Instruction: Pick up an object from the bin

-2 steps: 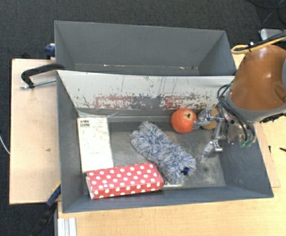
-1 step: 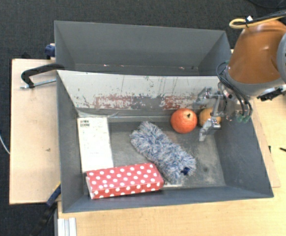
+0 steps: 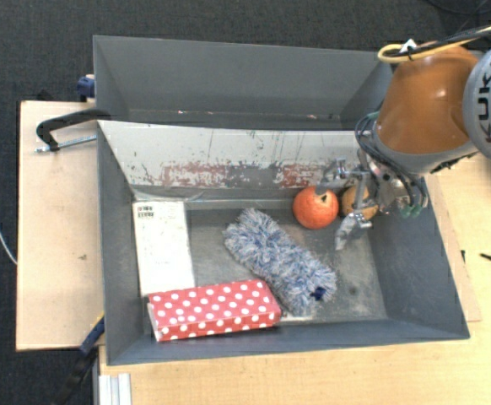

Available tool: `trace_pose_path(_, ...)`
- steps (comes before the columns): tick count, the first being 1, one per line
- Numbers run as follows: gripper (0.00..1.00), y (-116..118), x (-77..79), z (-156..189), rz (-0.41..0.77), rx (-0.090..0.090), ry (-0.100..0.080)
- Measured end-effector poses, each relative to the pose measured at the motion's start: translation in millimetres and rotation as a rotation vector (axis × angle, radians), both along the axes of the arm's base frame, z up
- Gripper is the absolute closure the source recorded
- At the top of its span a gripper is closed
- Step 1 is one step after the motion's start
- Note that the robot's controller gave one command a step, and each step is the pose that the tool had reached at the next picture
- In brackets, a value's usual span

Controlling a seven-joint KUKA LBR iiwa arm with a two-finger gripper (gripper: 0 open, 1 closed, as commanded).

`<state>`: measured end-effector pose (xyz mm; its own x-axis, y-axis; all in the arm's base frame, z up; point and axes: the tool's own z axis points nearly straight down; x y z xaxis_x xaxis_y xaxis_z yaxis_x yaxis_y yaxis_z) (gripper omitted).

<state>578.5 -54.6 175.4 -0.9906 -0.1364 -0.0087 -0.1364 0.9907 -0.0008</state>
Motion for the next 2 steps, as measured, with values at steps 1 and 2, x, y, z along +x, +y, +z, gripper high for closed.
trace_pose_path(1,0.0,46.6,-14.4,-19.3,0.189,-0.001,0.007)
trace_pose_path(2,0.0,67.0,-39.8,-41.5,0.065,0.003,0.005)
